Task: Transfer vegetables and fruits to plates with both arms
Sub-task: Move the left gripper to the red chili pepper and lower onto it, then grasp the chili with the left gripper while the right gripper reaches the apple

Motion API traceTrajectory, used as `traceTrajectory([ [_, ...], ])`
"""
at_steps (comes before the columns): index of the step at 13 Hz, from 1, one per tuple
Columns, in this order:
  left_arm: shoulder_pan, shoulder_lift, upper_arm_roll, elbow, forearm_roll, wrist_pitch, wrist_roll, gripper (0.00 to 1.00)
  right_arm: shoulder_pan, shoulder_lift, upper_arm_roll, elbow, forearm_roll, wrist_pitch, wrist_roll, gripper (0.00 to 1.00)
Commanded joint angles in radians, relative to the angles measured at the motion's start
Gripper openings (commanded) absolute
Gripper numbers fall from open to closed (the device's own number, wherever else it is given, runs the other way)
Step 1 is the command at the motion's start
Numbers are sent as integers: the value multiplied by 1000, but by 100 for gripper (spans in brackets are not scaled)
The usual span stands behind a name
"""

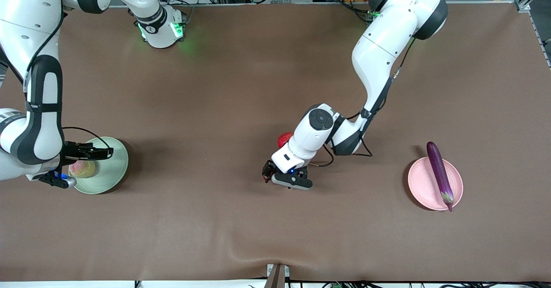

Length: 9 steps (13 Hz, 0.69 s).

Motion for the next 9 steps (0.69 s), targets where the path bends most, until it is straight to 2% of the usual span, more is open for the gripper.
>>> traceTrajectory([
  [1,-5,9,13,10,-2,4,129,90,-2,-21,4,-15,43,-39,64,100],
  [4,-18,6,13,8,2,-25,182,89,27,-24,4,-19,60,-59,125,100],
  [7,-16,-11,0,11,-1,-153,243,87,47,-33,4,-22,63,-61,170,100],
  [9,-19,-11,-1,11,-1,-183,260,87,55,-33,4,-22,69,-71,193,100],
])
